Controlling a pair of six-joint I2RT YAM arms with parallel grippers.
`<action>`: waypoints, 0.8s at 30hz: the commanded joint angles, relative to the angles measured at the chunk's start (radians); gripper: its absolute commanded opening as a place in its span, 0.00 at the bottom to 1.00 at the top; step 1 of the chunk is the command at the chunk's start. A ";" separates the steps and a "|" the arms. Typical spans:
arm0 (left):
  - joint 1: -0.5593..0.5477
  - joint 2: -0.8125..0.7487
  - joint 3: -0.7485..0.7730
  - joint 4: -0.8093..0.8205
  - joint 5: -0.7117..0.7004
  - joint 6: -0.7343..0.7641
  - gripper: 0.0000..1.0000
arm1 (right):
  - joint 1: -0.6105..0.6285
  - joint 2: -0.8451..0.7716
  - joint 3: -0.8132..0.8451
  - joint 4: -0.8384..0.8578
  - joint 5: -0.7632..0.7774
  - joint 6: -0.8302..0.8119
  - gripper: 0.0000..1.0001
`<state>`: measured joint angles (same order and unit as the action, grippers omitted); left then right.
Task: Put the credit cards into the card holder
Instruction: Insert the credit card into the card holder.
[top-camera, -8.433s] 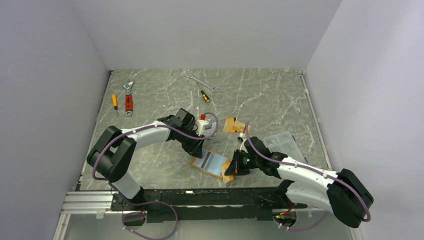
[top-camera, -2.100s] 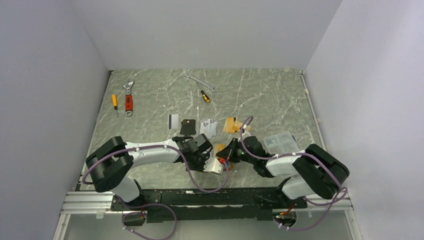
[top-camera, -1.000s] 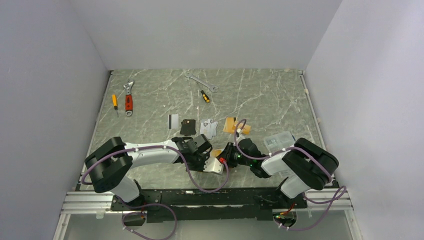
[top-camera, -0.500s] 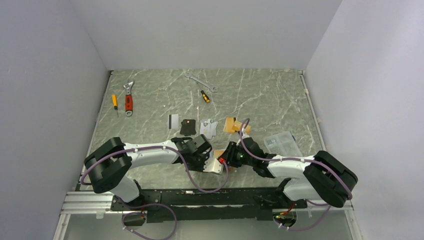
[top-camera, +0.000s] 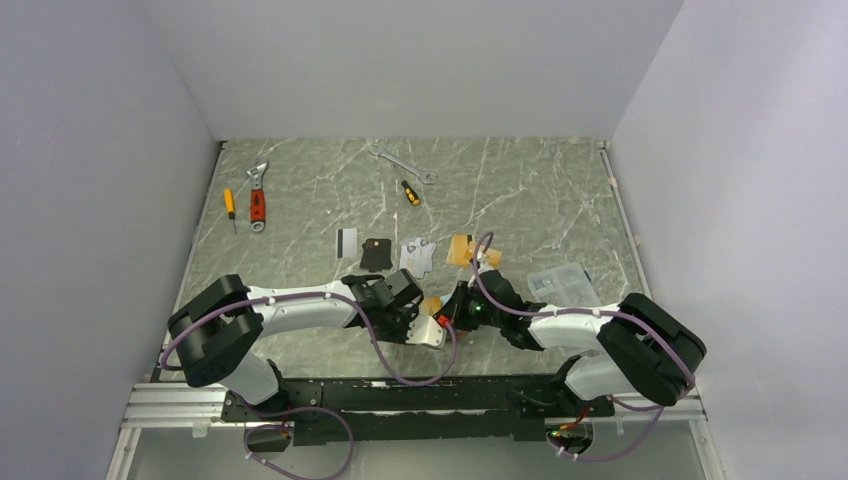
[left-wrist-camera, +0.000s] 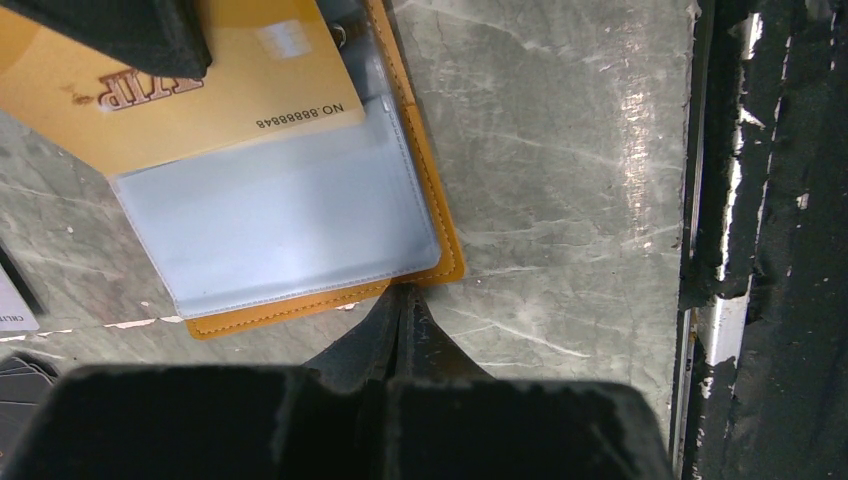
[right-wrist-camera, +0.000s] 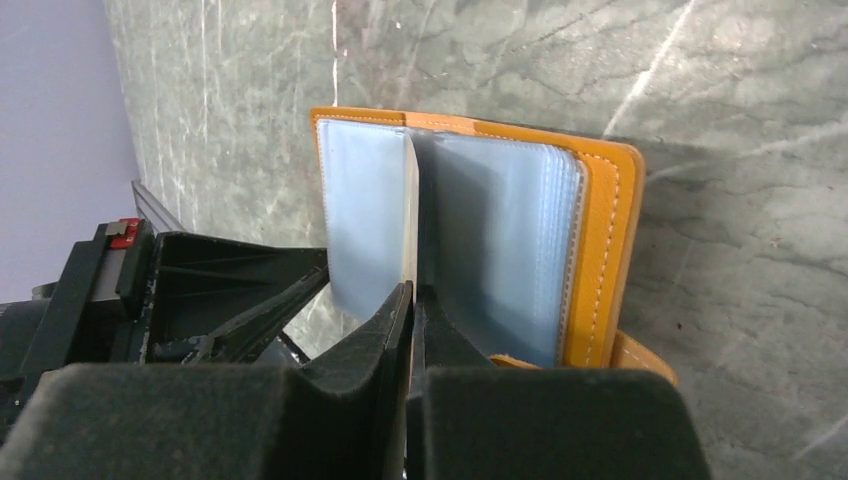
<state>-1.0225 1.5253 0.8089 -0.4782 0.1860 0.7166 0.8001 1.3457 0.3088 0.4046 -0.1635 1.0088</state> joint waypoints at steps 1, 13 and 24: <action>-0.007 0.015 -0.032 0.013 0.002 -0.006 0.00 | 0.001 0.015 0.026 -0.090 0.018 -0.052 0.03; -0.007 0.010 -0.039 0.012 0.006 -0.006 0.00 | 0.001 0.103 0.032 -0.126 -0.051 -0.072 0.01; -0.007 0.016 -0.024 0.008 0.013 -0.009 0.00 | 0.001 -0.019 -0.056 -0.165 -0.025 -0.041 0.02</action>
<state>-1.0225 1.5200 0.8028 -0.4725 0.1864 0.7143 0.7937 1.3342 0.3092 0.3702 -0.2100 0.9791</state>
